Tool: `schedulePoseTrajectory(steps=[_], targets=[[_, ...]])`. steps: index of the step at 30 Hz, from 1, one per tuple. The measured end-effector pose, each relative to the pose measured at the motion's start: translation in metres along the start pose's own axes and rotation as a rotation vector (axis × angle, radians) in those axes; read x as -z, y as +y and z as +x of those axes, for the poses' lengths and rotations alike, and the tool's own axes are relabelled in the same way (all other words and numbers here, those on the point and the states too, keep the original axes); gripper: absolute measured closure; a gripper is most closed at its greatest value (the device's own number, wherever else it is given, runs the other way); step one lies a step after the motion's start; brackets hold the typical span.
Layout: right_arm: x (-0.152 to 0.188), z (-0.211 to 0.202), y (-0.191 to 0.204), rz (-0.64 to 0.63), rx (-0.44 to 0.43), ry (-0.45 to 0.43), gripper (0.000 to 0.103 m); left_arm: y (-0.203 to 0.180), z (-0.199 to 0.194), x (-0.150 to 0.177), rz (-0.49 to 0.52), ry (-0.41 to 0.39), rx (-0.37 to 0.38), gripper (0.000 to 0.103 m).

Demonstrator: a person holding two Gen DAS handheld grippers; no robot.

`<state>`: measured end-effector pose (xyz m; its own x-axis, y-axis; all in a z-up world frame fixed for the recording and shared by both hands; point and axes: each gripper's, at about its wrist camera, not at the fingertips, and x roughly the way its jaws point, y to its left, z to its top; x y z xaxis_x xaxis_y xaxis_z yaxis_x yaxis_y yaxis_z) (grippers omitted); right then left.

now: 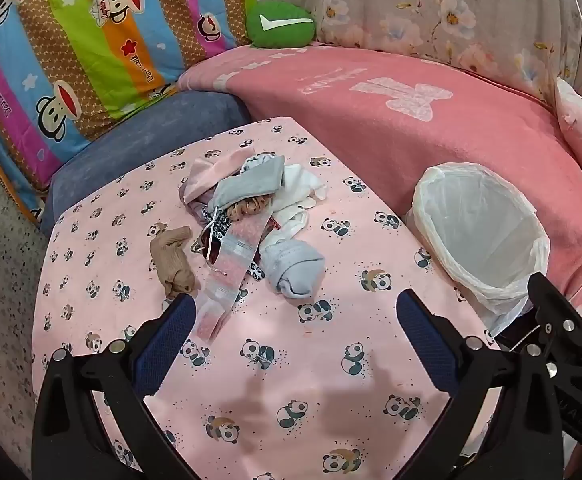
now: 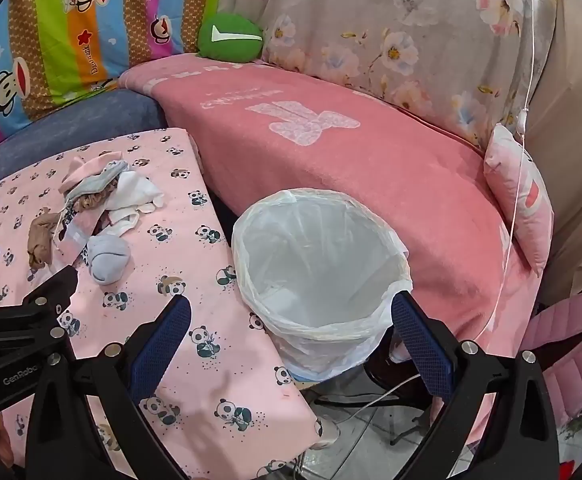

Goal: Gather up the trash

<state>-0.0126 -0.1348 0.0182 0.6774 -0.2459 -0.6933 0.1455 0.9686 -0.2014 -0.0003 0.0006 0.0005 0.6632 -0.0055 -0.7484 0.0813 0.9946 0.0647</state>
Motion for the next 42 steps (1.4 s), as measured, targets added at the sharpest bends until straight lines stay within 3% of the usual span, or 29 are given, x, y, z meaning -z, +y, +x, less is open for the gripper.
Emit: schedulePoseTrajectory(steps=[42], targets=[[-0.004, -0.017, 0.001, -0.013, 0.018, -0.018, 0.005, 0.008, -0.005, 0.002, -0.001, -0.011, 0.003, 0.007]])
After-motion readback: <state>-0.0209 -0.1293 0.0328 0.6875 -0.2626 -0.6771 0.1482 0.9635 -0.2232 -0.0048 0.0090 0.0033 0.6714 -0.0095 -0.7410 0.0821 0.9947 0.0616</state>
